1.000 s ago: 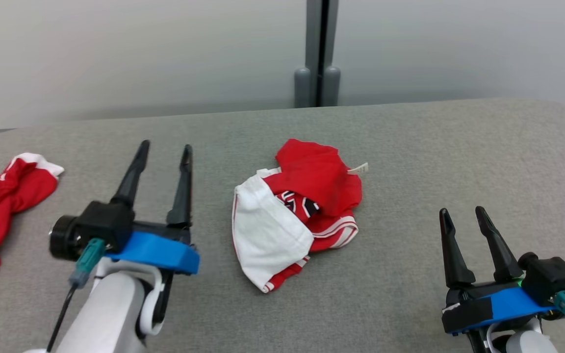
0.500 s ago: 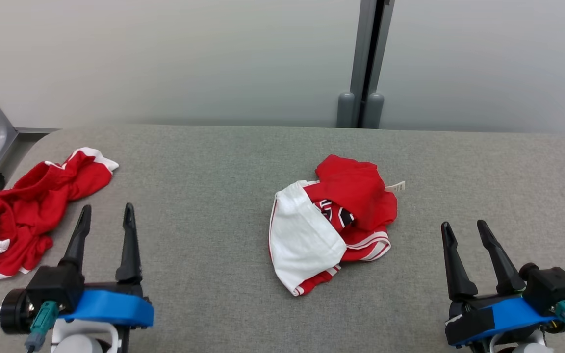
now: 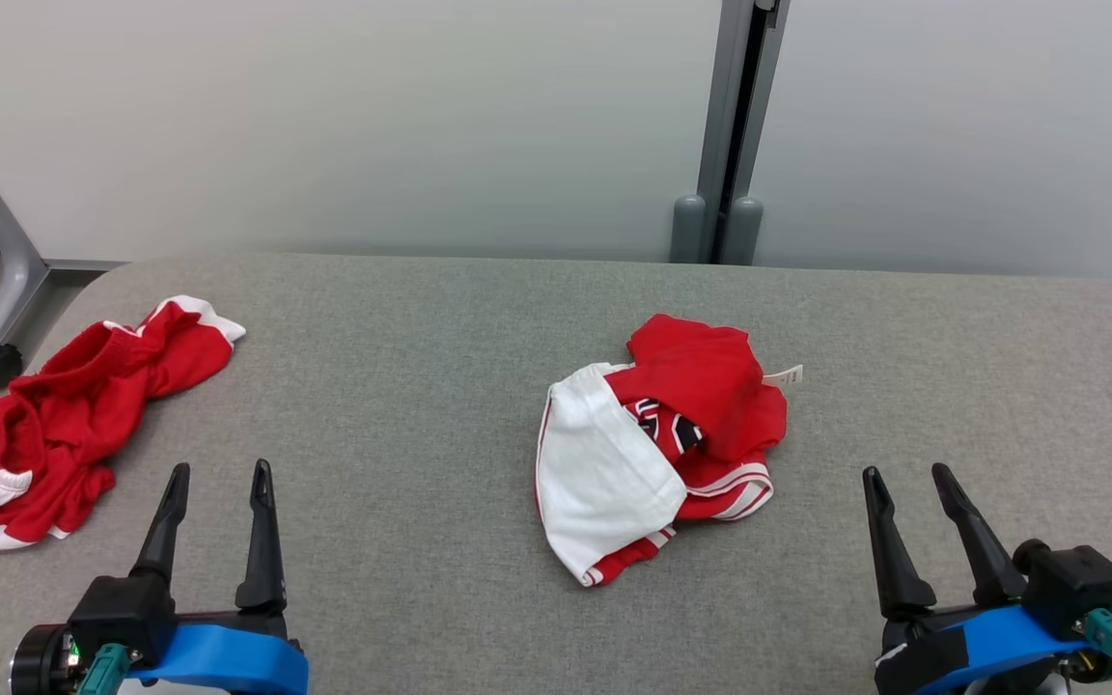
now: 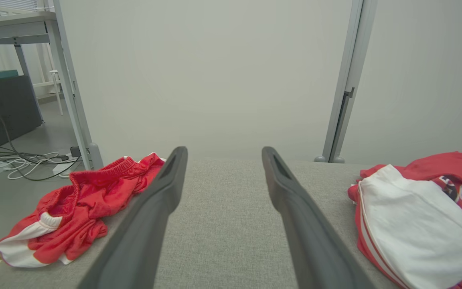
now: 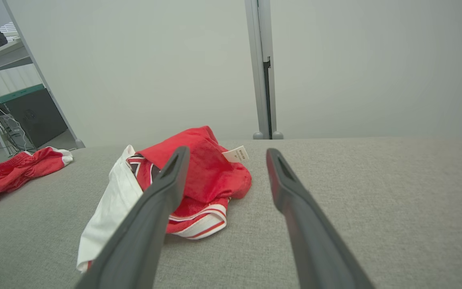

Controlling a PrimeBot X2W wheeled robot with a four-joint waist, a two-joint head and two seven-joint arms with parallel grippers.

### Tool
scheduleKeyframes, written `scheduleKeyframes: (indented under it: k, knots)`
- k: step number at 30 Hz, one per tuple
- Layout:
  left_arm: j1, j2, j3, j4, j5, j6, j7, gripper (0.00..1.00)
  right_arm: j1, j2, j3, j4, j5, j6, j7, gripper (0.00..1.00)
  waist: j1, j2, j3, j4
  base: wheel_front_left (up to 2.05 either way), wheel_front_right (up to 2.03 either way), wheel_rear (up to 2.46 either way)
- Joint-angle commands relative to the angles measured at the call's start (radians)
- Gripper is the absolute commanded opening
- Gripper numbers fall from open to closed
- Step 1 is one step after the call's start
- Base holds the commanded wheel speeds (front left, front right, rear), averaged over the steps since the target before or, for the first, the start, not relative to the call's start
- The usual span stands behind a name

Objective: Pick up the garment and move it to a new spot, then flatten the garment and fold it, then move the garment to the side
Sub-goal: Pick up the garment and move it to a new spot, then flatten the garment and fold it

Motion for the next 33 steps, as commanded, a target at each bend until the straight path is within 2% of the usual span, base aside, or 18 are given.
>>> scheduleKeyframes:
  k: [1, 33]
  knots:
    - [0.003, -0.003, 0.008, 0.003, 0.009, -0.003, -0.003, 1.0, 0.013, -0.004, 0.0, 0.003, -0.004, 0.0, 0.0, 1.0, 0.0, 0.0, 0.002, -0.003, 0.0, 0.0, 0.0]
    - [-0.018, -0.036, 0.044, 0.03, 0.051, -0.04, -0.003, 1.0, 0.009, -0.004, -0.011, 0.005, -0.009, 0.0, 0.005, 1.0, 0.0, 0.0, 0.01, -0.017, 0.0, 0.0, 0.0]
